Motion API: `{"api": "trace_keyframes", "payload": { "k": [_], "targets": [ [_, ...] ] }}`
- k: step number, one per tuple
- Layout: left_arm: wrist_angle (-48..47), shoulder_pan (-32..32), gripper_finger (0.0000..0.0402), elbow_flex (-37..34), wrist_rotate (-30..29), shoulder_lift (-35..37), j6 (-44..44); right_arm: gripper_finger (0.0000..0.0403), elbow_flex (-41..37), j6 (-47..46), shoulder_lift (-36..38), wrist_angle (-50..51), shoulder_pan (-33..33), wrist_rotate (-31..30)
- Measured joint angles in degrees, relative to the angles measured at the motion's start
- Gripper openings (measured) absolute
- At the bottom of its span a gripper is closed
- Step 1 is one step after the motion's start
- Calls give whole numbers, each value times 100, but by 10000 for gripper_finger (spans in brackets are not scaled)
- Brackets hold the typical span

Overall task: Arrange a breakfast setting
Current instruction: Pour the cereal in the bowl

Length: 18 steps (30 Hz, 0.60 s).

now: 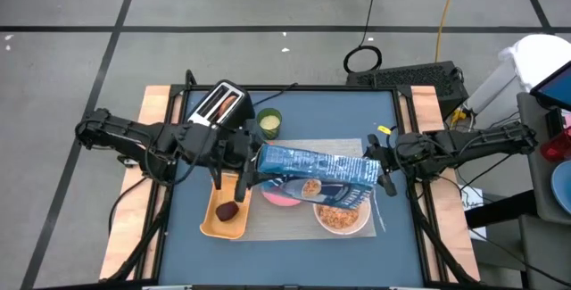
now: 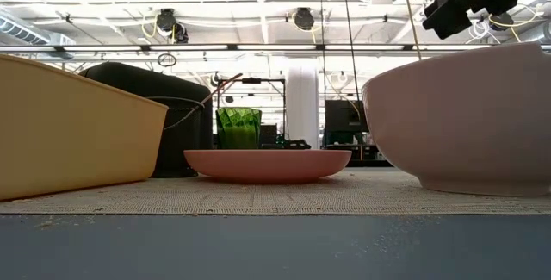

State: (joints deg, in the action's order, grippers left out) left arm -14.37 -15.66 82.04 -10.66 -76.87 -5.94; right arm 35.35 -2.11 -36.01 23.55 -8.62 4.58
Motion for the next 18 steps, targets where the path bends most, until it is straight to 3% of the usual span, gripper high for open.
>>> {"api": "trace_keyframes", "payload": {
  "k": [13,18],
  "targets": [
    [-74,-2,263,0,-67,80,-22,222,0,-214,-2,-35,0,0],
    [-171,0,245,0,-188,80,-19,222,0,-214,-2,-222,0,0]
  ]
}}
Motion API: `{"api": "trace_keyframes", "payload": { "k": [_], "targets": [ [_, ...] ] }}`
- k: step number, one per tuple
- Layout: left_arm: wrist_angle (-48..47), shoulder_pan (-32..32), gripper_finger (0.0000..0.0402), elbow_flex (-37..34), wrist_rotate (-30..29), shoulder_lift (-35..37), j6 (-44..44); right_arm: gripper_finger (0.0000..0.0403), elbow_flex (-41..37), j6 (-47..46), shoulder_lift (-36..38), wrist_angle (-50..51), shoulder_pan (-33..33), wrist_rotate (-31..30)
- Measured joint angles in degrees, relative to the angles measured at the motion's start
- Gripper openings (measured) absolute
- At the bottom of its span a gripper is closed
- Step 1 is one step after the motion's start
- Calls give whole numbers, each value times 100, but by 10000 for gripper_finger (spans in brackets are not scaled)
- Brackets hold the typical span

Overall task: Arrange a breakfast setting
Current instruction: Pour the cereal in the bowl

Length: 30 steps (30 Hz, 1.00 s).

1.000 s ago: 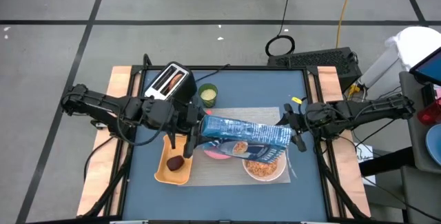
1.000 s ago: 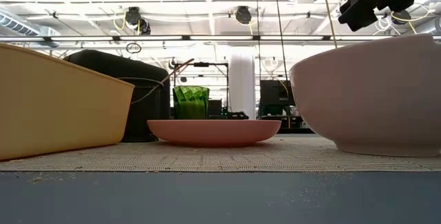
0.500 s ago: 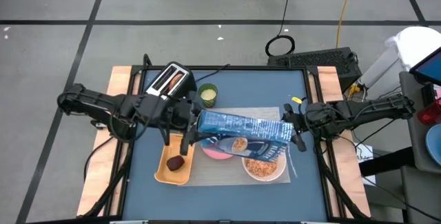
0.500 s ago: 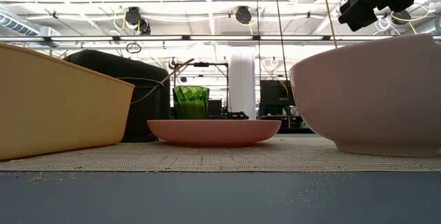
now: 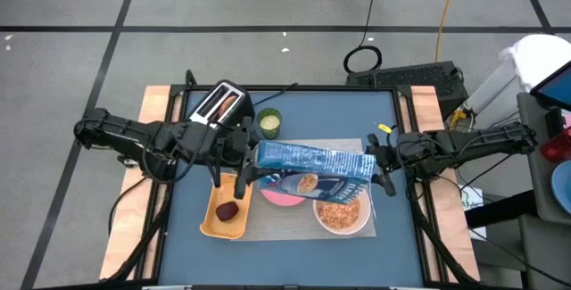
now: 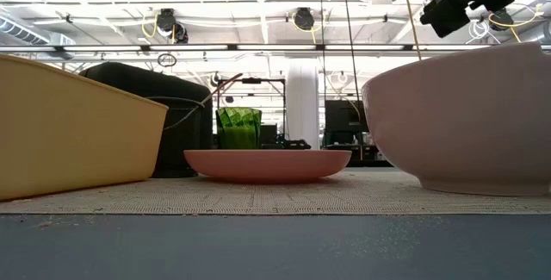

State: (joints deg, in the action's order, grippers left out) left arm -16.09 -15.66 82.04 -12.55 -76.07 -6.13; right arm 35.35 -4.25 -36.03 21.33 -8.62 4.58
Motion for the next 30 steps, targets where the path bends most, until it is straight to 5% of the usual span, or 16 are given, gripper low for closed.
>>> {"api": "trace_keyframes", "payload": {
  "k": [30],
  "targets": [
    [1235,-1,239,0,-3,11,665,222,0,44,0,-36,0,-4]
  ]
}}
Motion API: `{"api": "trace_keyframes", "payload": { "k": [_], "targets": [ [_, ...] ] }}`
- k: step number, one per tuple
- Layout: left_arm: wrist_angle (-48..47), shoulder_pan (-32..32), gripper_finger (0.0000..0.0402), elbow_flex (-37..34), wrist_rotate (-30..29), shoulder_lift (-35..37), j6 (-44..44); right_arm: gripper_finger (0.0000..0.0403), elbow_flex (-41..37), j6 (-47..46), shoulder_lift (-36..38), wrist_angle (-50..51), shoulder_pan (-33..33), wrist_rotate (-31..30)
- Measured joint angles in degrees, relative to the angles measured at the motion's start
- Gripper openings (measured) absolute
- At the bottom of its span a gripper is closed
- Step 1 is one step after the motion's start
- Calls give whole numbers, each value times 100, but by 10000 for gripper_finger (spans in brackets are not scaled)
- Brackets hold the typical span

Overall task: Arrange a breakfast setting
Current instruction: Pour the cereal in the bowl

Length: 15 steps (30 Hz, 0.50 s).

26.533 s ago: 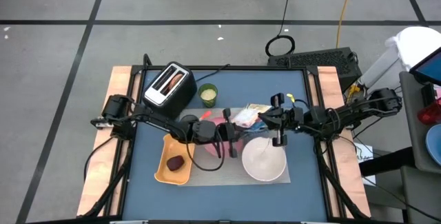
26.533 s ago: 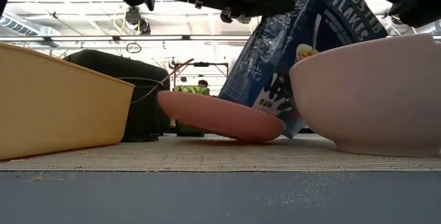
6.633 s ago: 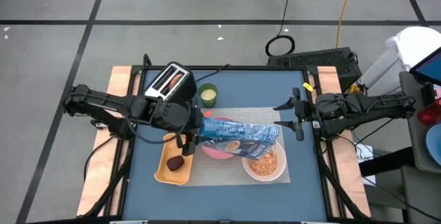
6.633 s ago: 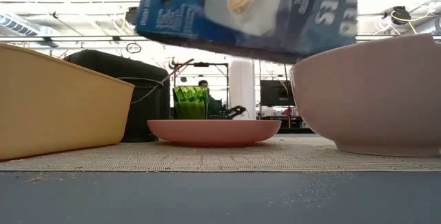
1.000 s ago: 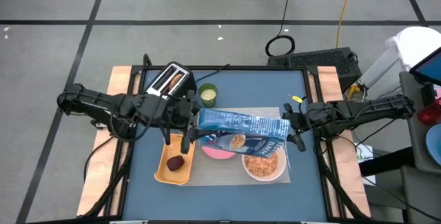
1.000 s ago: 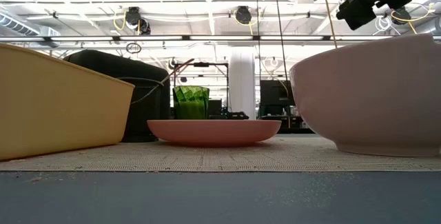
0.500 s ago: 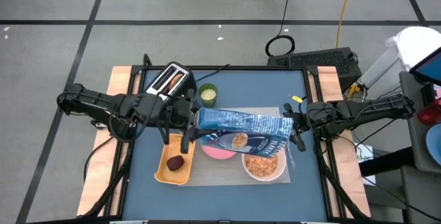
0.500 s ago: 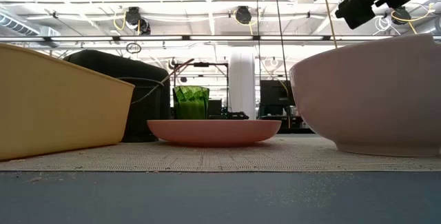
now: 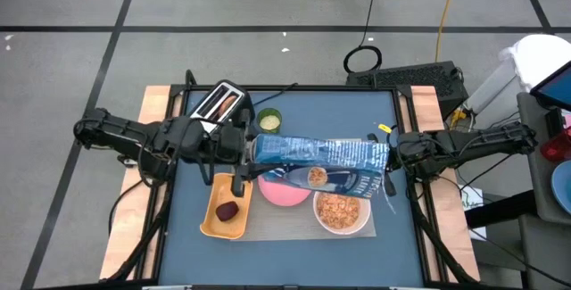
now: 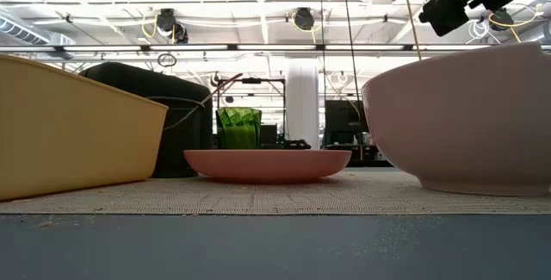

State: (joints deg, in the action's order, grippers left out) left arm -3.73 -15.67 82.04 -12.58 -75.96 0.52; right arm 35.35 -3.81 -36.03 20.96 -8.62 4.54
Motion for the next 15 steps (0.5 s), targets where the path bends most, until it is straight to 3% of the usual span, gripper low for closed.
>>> {"api": "trace_keyframes", "payload": {
  "k": [8,15],
  "targets": [
    [750,1,239,0,-9,24,487,222,-2,44,0,-671,0,-24],
    [1667,99,238,0,-98,24,1035,222,-46,553,-241,-2360,0,-436]
  ]
}}
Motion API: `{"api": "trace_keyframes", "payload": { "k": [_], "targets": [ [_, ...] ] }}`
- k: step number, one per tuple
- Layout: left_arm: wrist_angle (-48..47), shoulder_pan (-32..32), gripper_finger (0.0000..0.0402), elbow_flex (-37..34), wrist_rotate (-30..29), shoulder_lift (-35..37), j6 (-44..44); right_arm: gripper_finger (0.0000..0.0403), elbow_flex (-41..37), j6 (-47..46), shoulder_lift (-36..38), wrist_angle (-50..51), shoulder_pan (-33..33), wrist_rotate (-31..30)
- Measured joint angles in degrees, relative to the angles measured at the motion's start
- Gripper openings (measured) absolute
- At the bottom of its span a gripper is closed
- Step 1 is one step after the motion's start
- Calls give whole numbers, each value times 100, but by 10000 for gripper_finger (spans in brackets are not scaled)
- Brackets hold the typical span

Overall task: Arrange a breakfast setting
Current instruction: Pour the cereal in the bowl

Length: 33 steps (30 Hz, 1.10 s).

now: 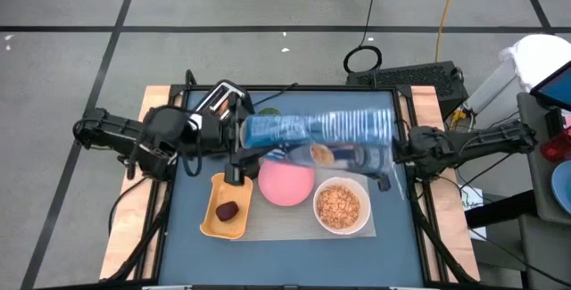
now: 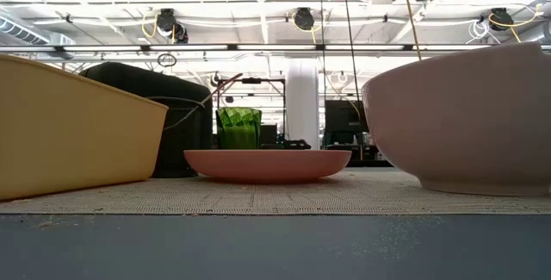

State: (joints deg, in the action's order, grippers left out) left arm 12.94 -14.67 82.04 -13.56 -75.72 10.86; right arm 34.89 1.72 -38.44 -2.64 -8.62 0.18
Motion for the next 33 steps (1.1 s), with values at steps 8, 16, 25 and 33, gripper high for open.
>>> {"api": "trace_keyframes", "payload": {
  "k": [8,16,25,33],
  "targets": [
    [397,250,238,0,-9,4,132,222,-692,739,-792,-3745,2,-53],
    [414,352,238,0,-2,4,104,222,-769,957,-1675,-5373,8,-676],
    [413,347,238,0,6,4,91,222,-771,1122,-2365,-6308,39,-769],
    [399,345,238,0,21,2,106,222,-769,1097,-2528,-6727,41,-442]
  ]
}}
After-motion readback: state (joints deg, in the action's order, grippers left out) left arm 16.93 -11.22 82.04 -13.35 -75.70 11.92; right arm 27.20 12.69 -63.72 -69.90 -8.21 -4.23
